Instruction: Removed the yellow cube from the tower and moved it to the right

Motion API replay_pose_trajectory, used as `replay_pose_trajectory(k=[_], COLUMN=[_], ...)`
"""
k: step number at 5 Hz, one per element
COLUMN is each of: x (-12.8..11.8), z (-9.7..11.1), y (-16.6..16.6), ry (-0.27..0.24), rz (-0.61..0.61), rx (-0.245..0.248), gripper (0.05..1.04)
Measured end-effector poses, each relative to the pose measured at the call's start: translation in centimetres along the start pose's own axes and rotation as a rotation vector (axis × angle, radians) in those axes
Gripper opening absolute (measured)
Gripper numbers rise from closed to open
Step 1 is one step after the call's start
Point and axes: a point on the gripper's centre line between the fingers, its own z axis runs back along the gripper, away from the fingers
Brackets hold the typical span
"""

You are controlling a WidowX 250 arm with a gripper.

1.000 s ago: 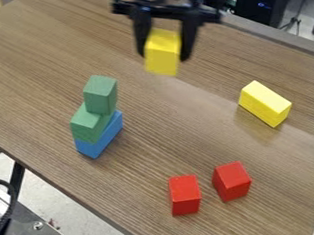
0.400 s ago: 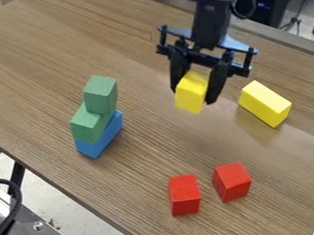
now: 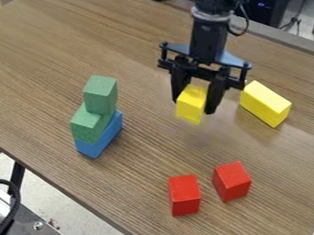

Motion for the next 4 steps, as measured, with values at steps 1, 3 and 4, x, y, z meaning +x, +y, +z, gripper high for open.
replay_pose_trajectory(k=[1,3,4], x=[-0.14,-0.85,-0.92], z=[-0.65,-1.44,-1.47], y=[-0.55,-0.66,-0.61], ry=[-0.018,-0.001,0.003], rz=[0.025,0.057,0.061], rx=[-0.012,-0.006,-0.006], gripper=[0.574,0.942,1.003])
